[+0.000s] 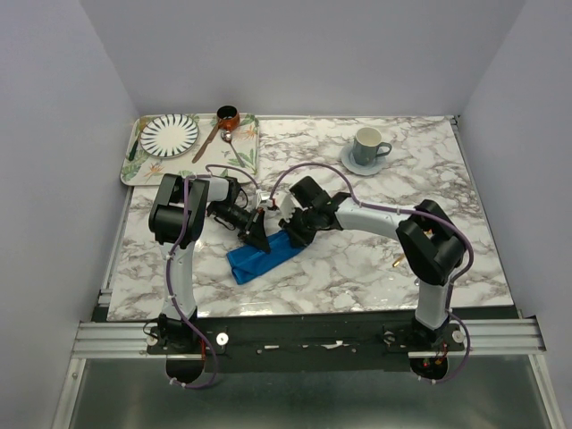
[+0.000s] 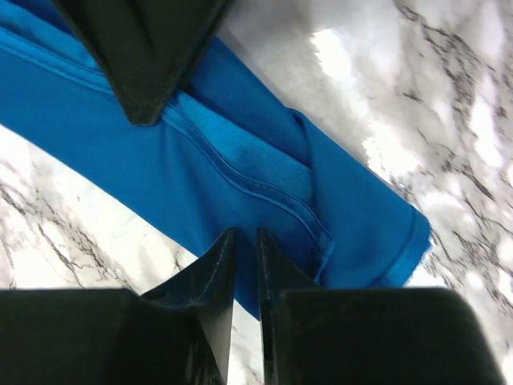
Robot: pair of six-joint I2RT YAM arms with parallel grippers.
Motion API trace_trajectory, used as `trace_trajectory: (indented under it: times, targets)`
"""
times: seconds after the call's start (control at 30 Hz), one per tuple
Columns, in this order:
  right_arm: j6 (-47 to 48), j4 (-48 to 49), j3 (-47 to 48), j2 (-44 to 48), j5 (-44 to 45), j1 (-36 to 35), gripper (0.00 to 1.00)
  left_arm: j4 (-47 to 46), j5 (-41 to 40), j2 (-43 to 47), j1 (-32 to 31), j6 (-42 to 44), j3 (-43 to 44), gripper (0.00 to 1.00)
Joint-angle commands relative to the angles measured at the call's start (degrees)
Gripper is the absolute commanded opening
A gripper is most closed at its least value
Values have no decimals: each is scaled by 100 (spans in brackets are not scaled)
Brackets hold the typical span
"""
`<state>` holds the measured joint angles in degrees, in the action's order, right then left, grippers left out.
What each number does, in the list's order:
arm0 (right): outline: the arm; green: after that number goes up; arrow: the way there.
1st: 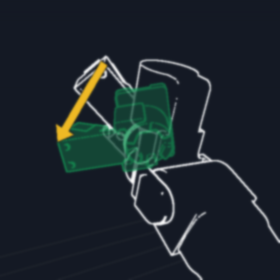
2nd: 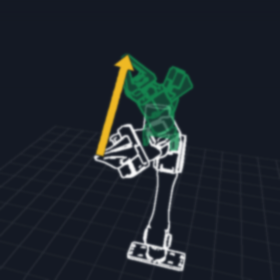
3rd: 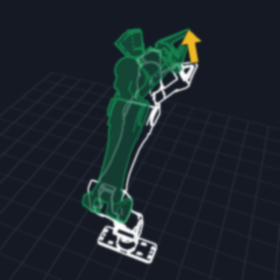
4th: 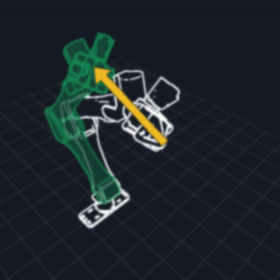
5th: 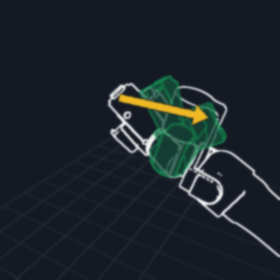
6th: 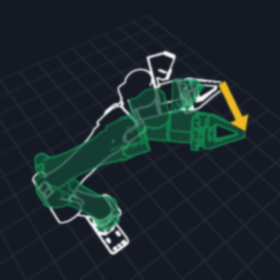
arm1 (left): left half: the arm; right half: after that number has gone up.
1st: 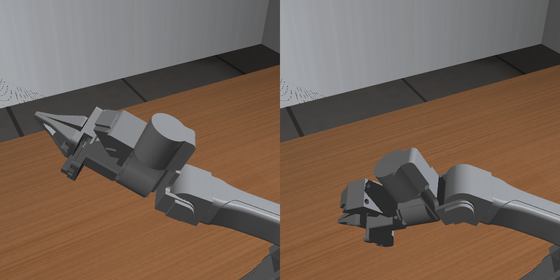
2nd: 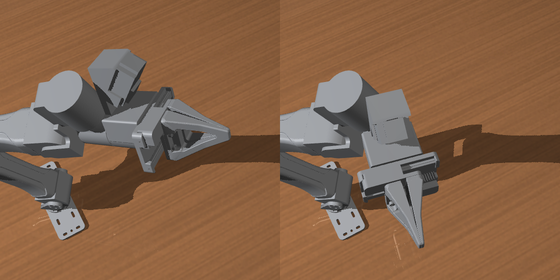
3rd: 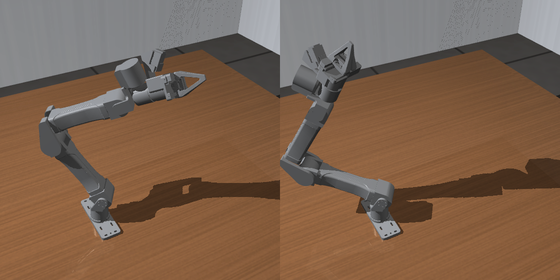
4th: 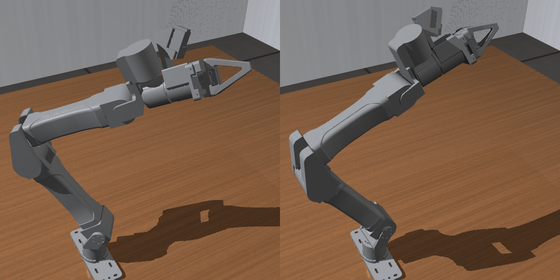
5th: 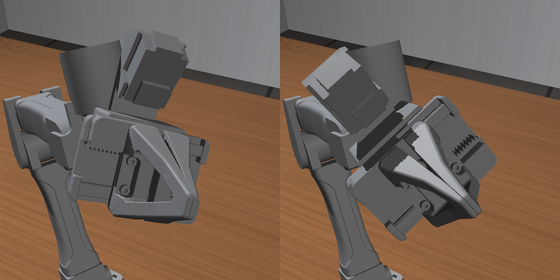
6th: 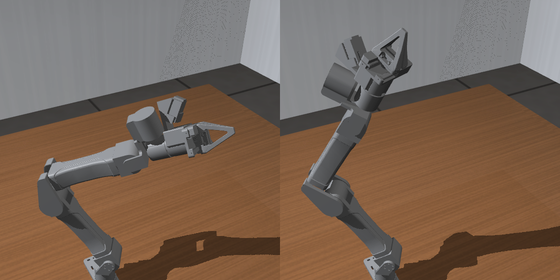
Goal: Fold the napkin into a case and place the utensils inside
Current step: Grasp the top corner of the smaller rectangle folded napkin at the center of the board.
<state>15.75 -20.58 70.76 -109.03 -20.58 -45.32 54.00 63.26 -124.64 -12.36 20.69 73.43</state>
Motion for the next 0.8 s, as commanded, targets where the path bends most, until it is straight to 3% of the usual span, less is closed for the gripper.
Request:
trace_trajectory:
  times: [0.0, 0.3, 0.77]
  targets:
    - [-221, 19, 8, 295, 660, -21, 27, -311, -376, -192, 32, 155, 5, 0]
    - [-511, -16, 69, 164, 1056, -21, 29, -328, -368, -192, 32, 146, 5, 0]
    - [-713, -1027, 658, -575, -1026, 5, 29, -346, -394, -140, 32, 137, -57, 0]
